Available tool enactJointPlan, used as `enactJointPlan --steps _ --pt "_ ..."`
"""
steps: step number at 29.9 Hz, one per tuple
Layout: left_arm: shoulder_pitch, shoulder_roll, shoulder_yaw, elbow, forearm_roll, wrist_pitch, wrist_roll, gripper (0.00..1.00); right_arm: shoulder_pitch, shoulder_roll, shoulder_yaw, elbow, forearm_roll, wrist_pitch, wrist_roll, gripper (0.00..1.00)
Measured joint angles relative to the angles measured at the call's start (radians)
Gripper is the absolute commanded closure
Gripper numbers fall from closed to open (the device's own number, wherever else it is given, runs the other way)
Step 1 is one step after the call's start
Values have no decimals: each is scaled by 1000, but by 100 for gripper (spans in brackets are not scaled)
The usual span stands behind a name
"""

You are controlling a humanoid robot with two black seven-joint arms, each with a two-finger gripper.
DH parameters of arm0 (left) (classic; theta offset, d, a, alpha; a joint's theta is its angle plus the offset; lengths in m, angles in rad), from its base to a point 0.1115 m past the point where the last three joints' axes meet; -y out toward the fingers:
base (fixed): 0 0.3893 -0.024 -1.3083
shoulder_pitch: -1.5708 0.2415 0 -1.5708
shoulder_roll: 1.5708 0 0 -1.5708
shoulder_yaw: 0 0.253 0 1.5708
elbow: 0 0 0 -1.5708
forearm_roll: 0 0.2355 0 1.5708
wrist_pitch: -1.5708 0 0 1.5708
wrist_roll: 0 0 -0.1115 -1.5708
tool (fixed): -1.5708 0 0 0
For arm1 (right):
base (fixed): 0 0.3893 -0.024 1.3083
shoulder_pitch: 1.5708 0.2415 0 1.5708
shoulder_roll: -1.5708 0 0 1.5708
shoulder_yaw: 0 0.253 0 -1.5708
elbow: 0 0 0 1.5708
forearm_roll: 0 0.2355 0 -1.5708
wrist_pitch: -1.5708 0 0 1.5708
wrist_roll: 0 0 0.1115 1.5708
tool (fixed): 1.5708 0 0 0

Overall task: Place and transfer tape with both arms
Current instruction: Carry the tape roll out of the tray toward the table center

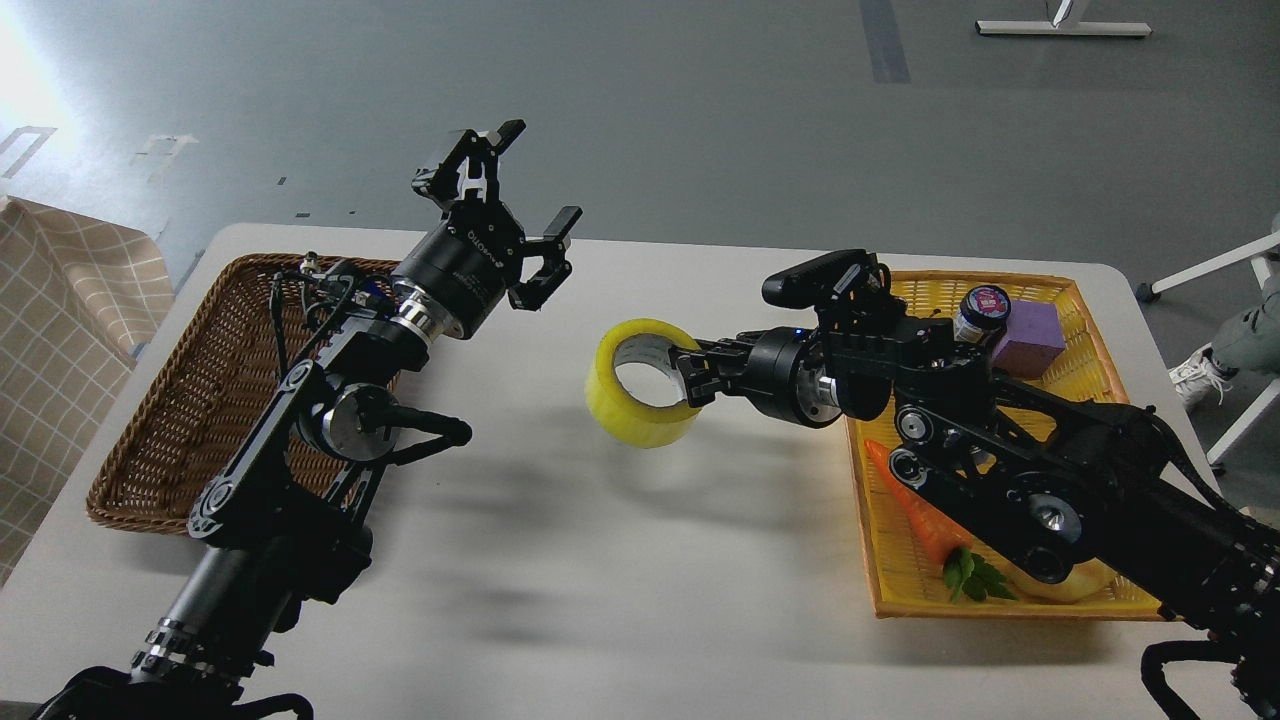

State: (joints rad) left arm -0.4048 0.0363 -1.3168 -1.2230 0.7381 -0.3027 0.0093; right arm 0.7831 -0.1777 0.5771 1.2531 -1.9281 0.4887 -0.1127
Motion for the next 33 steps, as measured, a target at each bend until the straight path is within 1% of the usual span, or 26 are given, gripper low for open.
enactJointPlan --steps 11,16,25,33 --pt "7 0 -1 -9 1 3 0 2 3 22 -4 -42 -1 0 -2 78" --pt "16 6 -8 -28 2 3 0 2 -1 29 -4 -64 -3 0 -17 78" --pt "33 12 -17 -38 2 2 0 2 -2 81 -3 -124 -3 0 -20 78" --pt "53 23 -20 -45 1 0 0 2 -9 113 -2 -147 -2 0 -19 78"
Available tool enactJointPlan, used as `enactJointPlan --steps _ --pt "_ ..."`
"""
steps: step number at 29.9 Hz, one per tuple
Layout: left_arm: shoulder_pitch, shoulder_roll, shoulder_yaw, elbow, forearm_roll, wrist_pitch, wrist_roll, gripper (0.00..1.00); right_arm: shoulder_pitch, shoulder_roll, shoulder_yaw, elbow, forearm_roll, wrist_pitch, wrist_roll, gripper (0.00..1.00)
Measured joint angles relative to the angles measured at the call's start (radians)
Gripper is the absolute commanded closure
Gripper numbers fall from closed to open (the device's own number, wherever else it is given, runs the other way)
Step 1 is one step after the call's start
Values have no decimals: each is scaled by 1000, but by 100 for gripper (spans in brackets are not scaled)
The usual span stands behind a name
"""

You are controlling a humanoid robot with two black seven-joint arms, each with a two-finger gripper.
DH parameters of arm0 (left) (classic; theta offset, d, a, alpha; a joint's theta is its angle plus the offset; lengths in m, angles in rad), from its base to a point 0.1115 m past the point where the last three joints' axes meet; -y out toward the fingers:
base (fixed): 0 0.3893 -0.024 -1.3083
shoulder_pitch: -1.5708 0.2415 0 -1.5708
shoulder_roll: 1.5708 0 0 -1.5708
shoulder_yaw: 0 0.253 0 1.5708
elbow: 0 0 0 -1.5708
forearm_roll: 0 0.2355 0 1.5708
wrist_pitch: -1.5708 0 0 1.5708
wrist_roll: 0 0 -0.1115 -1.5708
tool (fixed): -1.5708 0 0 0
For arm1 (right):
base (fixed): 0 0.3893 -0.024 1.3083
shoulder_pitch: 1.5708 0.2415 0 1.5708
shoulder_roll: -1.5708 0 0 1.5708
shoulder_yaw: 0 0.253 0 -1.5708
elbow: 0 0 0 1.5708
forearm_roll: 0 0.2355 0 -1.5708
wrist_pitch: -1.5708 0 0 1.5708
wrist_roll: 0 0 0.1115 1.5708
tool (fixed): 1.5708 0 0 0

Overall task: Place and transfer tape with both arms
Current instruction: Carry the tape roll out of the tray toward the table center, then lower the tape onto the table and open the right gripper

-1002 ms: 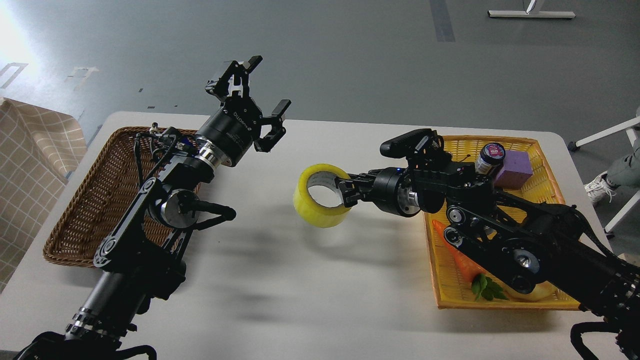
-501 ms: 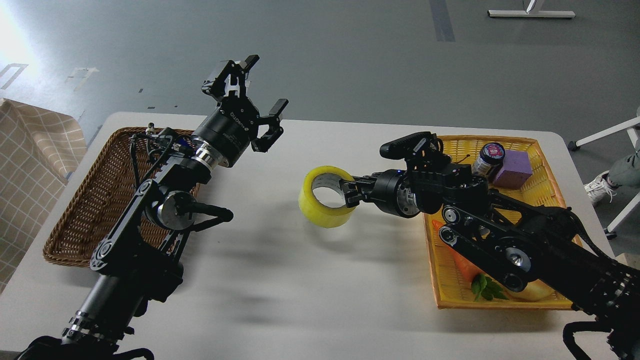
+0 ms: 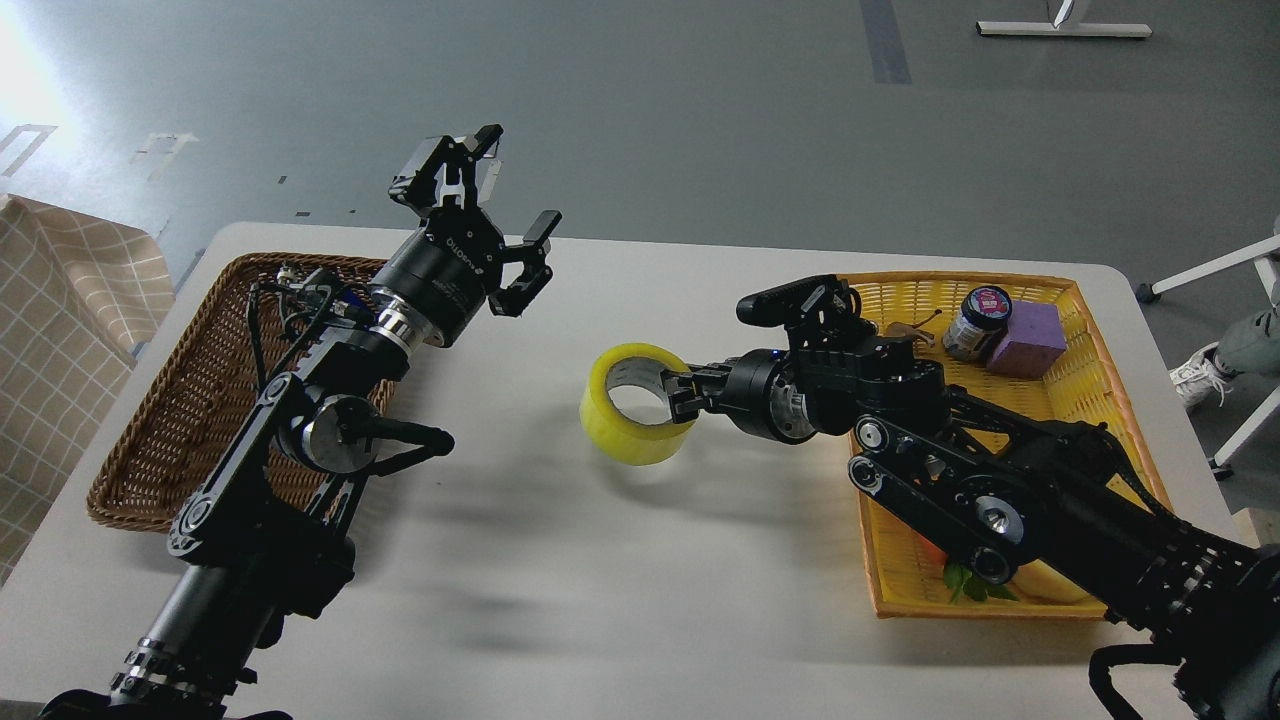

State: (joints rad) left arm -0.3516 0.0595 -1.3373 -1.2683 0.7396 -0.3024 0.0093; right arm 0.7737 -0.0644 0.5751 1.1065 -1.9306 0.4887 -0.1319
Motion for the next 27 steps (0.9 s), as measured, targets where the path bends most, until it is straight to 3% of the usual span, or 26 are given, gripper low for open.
enactJointPlan --steps 8,16,27 --pt "0 17 -1 -1 -2 -2 -2 2 -18 18 0 -19 -2 0 -2 75" --pt "0 13 -1 -2 -2 -6 -8 2 -22 16 2 -35 -2 0 -2 60" --pt "8 17 -1 -20 -2 -12 -11 2 -15 45 27 -57 4 0 11 15"
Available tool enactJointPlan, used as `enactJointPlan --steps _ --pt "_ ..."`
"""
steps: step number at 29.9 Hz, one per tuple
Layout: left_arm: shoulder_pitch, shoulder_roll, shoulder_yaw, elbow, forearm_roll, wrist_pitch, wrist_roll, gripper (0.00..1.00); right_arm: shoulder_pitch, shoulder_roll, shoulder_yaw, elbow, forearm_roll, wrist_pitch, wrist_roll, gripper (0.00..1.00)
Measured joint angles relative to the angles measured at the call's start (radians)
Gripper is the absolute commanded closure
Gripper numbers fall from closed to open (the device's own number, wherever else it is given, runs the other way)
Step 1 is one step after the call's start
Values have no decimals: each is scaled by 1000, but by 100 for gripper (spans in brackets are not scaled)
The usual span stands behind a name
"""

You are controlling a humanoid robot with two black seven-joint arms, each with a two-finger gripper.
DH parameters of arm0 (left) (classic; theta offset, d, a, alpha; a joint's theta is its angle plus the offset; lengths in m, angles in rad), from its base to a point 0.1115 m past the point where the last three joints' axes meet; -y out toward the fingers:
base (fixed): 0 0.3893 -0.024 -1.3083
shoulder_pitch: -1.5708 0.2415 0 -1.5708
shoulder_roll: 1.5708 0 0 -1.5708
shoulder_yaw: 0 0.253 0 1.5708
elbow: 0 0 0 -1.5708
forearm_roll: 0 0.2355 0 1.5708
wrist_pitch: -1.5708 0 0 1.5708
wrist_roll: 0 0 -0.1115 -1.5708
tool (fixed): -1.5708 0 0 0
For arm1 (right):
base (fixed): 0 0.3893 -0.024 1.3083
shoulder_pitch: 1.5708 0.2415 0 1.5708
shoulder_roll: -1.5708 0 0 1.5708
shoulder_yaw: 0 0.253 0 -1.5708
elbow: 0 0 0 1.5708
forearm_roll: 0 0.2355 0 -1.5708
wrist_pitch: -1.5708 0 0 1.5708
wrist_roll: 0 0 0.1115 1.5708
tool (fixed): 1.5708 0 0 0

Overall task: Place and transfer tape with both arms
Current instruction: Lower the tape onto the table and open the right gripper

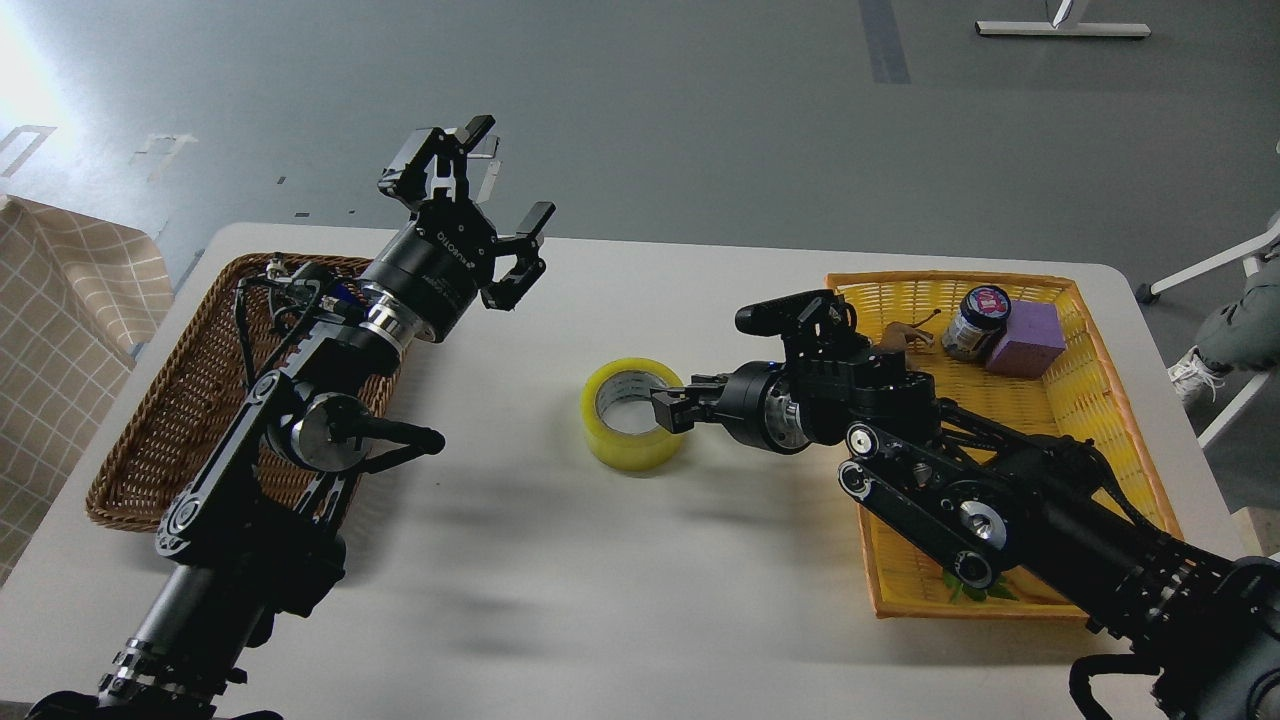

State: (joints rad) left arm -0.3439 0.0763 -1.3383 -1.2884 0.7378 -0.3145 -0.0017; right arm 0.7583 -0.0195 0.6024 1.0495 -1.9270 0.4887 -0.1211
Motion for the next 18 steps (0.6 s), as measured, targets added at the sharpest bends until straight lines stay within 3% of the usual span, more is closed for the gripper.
enactJointPlan --steps 2,8,18 --pt "5 0 0 -1 0 0 0 2 4 13 2 -10 1 0 0 6" --pt "15 -1 0 -7 2 1 0 2 37 19 33 -8 9 0 0 2" --pt "17 3 -8 -6 -1 6 0 2 21 -44 290 112 11 0 -1 0"
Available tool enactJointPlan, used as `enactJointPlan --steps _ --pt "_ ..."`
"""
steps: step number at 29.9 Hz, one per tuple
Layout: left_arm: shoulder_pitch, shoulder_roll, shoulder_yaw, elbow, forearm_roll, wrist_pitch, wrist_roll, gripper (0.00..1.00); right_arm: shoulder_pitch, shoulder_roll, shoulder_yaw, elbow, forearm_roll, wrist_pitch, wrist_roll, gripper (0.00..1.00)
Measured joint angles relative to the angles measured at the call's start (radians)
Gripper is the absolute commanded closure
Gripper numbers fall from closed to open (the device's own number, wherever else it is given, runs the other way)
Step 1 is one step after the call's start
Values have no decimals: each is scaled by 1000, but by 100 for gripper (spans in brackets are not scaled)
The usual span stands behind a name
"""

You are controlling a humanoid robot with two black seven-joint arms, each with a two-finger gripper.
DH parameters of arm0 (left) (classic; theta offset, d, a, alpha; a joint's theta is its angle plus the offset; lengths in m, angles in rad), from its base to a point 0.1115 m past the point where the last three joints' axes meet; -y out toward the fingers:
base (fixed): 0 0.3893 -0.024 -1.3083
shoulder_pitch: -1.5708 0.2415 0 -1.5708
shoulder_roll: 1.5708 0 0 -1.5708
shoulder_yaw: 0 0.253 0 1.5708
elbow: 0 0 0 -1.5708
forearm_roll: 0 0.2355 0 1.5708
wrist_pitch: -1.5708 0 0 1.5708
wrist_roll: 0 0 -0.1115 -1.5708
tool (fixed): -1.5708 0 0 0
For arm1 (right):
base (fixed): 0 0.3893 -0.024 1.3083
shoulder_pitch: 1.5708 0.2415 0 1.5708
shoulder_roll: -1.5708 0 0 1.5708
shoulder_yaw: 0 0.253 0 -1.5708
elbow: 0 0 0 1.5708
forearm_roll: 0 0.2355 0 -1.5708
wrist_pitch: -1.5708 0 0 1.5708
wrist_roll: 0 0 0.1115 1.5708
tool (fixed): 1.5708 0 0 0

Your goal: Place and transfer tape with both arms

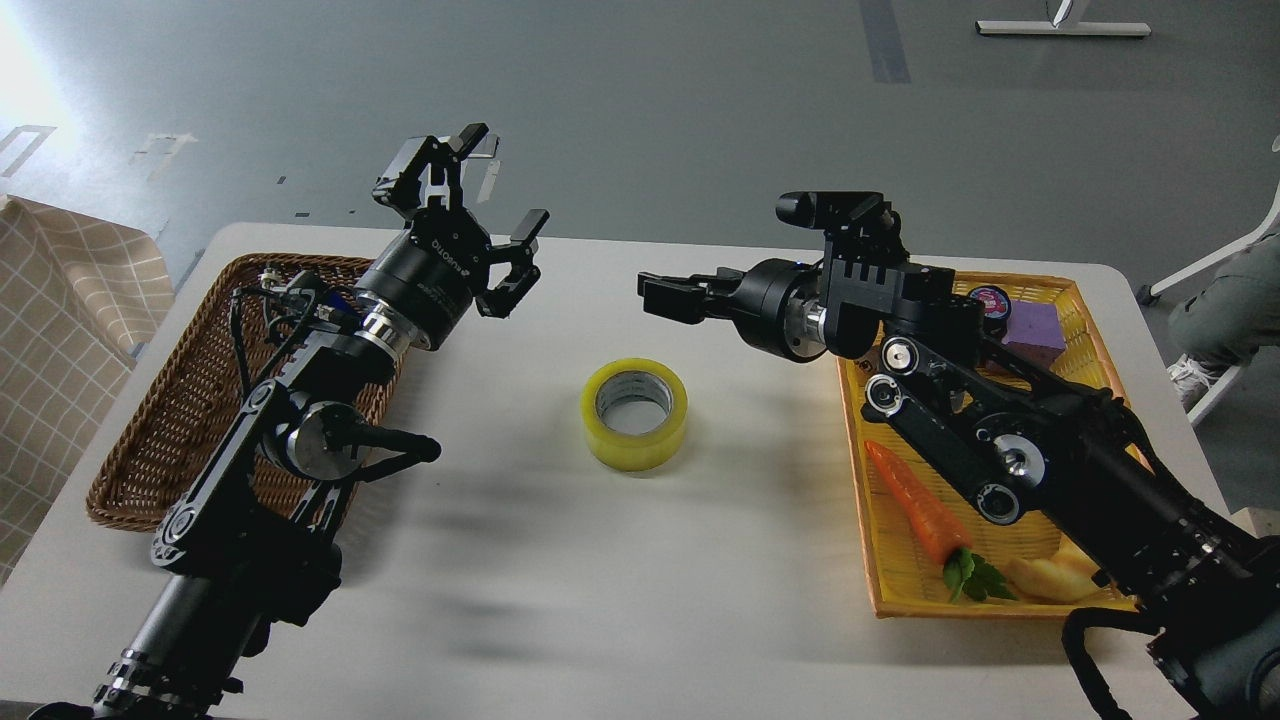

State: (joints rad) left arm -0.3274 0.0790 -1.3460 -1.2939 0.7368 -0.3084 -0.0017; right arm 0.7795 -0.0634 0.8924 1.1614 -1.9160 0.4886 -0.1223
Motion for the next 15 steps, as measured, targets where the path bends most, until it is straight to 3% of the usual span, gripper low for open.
enactJointPlan --steps 6,15 --pt "-2 1 0 2 0 -1 0 2 -108 -79 126 170 114 0 2 0" --pt "-3 0 2 2 1 -5 0 2 -152 -240 203 242 754 0 3 0"
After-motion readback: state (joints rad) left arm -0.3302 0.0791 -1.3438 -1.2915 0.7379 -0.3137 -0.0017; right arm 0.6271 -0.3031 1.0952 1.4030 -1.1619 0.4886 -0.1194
